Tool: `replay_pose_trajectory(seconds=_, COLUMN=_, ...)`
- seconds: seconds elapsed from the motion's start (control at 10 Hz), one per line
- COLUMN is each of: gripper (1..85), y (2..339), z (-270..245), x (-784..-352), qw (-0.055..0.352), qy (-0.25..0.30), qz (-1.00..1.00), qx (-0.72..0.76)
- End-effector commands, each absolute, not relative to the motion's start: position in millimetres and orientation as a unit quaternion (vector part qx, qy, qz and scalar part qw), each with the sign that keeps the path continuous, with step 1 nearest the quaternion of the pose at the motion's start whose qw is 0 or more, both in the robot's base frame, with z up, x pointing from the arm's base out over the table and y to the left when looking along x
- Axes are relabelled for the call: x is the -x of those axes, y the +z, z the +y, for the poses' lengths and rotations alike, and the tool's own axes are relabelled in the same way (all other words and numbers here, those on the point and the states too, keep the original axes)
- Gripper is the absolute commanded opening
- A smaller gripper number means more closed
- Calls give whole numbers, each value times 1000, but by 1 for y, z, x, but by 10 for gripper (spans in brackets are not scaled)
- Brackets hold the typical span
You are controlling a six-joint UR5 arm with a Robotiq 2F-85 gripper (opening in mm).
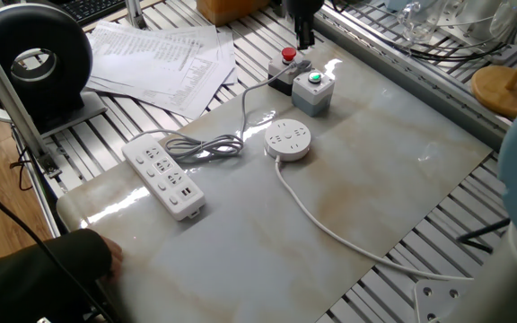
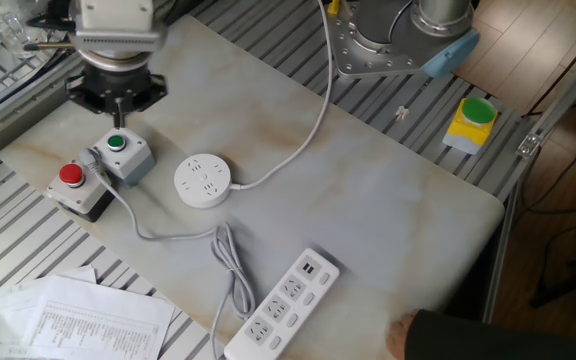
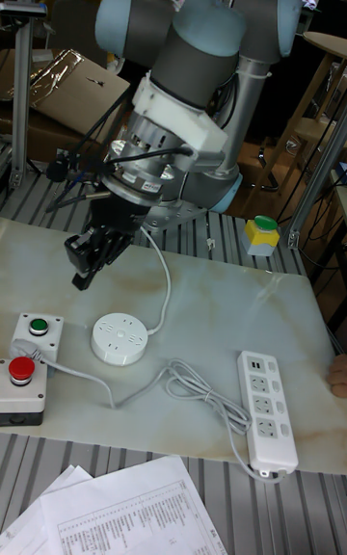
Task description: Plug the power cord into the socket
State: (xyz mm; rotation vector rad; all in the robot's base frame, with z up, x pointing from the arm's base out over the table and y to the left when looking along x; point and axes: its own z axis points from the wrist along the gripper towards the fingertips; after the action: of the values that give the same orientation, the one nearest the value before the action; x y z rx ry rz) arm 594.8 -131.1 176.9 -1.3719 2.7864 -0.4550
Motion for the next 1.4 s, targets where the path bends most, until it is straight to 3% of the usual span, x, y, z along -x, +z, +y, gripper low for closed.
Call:
replay_pose_trajectory(seconds=0.0, gripper=10, y=166, z=-134, x=-582, qw=-8, qy=-124, qz=914, qx=385)
replay_pose_trajectory(seconds=0.4, gripper=20, y=167, z=-129, x=-597, qw=20, qy=-126, qz=909, qx=396)
replay_pose_trajectory(seconds=0.5, gripper=380, y=169, z=-158, x=-600, qw=-18, qy=-162, qz=868, qx=469)
replay_pose_trajectory(seconds=0.6, gripper=557, y=168, z=-183, x=-613, qw=-39, qy=-184, qz=841, qx=507)
replay_pose_trajectory(seconds=1.3, gripper=553, y=128, z=-186, x=-654, qw=-35, qy=-147, qz=841, qx=520)
